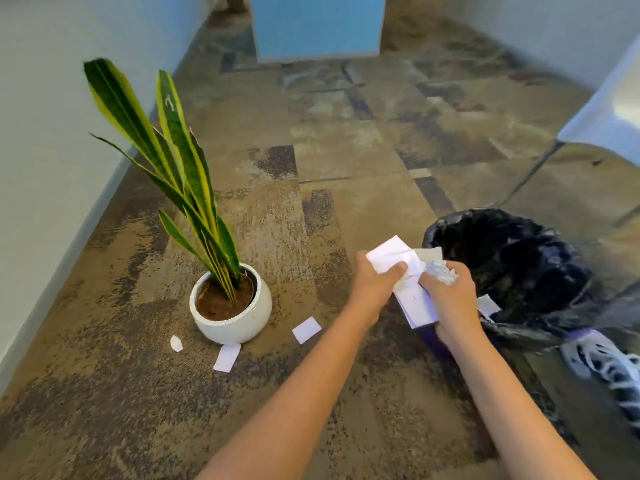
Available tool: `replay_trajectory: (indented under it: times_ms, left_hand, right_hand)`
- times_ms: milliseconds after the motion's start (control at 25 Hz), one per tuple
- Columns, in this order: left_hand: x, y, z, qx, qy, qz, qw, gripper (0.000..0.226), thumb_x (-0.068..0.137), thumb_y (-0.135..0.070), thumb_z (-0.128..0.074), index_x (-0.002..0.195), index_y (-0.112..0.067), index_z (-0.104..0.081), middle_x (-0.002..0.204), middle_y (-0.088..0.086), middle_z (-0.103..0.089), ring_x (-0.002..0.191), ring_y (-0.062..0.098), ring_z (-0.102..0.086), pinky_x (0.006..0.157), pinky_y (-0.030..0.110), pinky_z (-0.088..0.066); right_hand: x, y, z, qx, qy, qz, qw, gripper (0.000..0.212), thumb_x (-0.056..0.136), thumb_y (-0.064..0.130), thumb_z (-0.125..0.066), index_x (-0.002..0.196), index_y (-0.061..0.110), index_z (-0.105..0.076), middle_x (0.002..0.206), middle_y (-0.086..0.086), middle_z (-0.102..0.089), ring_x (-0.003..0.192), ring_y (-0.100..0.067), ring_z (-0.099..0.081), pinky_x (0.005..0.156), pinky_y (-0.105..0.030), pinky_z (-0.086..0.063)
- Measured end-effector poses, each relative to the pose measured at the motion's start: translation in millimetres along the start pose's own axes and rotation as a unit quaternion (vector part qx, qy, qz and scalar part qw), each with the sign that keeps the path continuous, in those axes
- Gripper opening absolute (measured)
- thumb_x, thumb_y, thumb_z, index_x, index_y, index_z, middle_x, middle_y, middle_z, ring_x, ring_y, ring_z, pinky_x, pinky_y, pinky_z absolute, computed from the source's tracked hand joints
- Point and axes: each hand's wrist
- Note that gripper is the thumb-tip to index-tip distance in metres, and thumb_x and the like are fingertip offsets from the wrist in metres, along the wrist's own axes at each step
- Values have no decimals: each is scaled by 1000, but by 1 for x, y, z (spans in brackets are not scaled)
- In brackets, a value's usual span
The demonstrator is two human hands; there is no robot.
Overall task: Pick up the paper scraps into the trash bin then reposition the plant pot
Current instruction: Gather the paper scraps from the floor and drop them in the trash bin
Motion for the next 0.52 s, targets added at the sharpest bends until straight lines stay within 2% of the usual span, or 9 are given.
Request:
replay_trajectory:
  times_ms: [80, 160, 200, 240, 320, 400, 440, 480, 520]
  left_hand:
    - [8, -21, -38, 46, 27, -10, 999, 49, 87, -25, -64, 123, -12, -34, 113, 6, -55, 94, 23, -57, 61, 27, -45]
    - [15, -37, -72, 80, 51, 6, 996, 44, 88, -24, -62, 119, -12, -34, 97, 7, -54, 70, 21, -57, 47, 22, -39]
    - [19, -41, -86, 87, 62, 25, 994, 40, 88, -21, -60, 118, -12, -34, 86, 7, -53, 53, 17, -52, 39, 19, -33]
    - [22, -44, -101, 87, 73, 51, 992, 37, 89, -18, -57, 118, -12, -34, 77, 7, -52, 40, 12, -47, 33, 16, -27]
    - [27, -50, -121, 56, 95, 110, 988, 29, 90, -7, -50, 117, -9, -40, 66, 6, -55, 32, 6, -48, 30, 14, -25]
    - [32, -55, -133, -21, 120, 167, 978, 12, 90, 3, -47, 101, -2, -48, 67, 11, -64, 50, 13, -64, 32, 19, -42]
    - [34, -57, -138, -61, 134, 193, 970, 9, 91, 5, -48, 98, 0, -49, 80, 18, -66, 69, 21, -69, 40, 23, -53]
    - [36, -59, -142, -95, 152, 211, 961, 10, 92, 3, -50, 102, 2, -50, 99, 23, -62, 89, 28, -68, 50, 28, -58]
    - [39, -58, -144, -112, 172, 225, 953, 20, 94, -5, -51, 113, 2, -49, 117, 25, -56, 102, 31, -63, 60, 32, -59]
  right_hand:
    - [19, 24, 32, -7, -15, 1, 1000, 16, 78, -1, -61, 86, 9, -52, 81, -12, -55, 70, -25, -55, 56, -29, -42]
    - [41, 42, 61, -23, -22, -24, 999, 15, 76, -7, -59, 75, 6, -53, 73, -14, -55, 63, -27, -56, 49, -25, -42]
    - [52, 47, 74, -18, -23, -56, 998, 13, 75, -10, -59, 79, 2, -56, 76, -19, -57, 64, -29, -59, 49, -26, -45]
    - [62, 53, 87, -2, -27, -104, 994, 21, 75, -13, -58, 94, -4, -59, 87, -23, -60, 70, -33, -63, 51, -29, -50]
    - [78, 62, 107, 39, -27, -200, 979, 42, 77, -14, -58, 117, -4, -53, 106, -24, -58, 70, -32, -65, 48, -31, -54]
    - [89, 69, 122, 75, -15, -258, 963, 44, 83, -10, -57, 125, 0, -51, 101, -21, -59, 67, -25, -63, 39, -28, -53]
    - [93, 71, 128, 97, -5, -276, 956, 45, 85, -7, -56, 129, 2, -49, 98, -20, -61, 72, -25, -66, 40, -28, -56]
    - [96, 73, 133, 116, -4, -284, 952, 45, 87, -4, -56, 131, 1, -47, 100, -20, -62, 84, -27, -68, 49, -31, -60]
    - [101, 73, 137, 139, -10, -289, 947, 43, 89, 0, -57, 130, 0, -44, 111, -21, -60, 100, -31, -66, 62, -36, -61]
Point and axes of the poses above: each hand's wrist, its own x-axis towards the middle knuckle, its own z-axis out of the back of the hand, y = z × x
